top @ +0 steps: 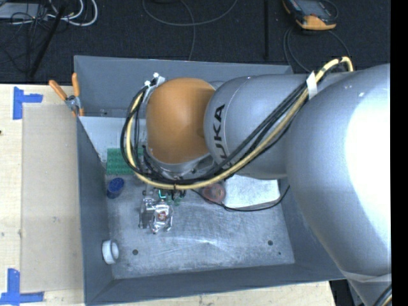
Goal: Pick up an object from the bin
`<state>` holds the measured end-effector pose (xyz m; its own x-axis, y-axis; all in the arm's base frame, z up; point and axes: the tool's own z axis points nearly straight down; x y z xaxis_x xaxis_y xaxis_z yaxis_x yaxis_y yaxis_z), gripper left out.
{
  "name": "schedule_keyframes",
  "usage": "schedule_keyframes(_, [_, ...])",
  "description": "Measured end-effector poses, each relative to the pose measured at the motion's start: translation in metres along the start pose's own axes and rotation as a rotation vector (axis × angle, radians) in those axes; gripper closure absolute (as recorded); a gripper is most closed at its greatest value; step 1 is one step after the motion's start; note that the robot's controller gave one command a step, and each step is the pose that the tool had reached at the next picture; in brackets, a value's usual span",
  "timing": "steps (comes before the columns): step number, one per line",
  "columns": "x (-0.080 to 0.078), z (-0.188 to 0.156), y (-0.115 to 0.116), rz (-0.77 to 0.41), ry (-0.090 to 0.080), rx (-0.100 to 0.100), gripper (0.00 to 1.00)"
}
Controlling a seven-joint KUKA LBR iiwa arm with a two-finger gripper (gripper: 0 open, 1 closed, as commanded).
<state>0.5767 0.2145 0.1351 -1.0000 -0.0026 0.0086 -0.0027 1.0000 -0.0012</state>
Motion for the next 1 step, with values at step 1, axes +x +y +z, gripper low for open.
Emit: schedule_keyframes(1, [0.0088, 0.0633, -0.0447, 0.087, -0.009, -0.003, 0.0])
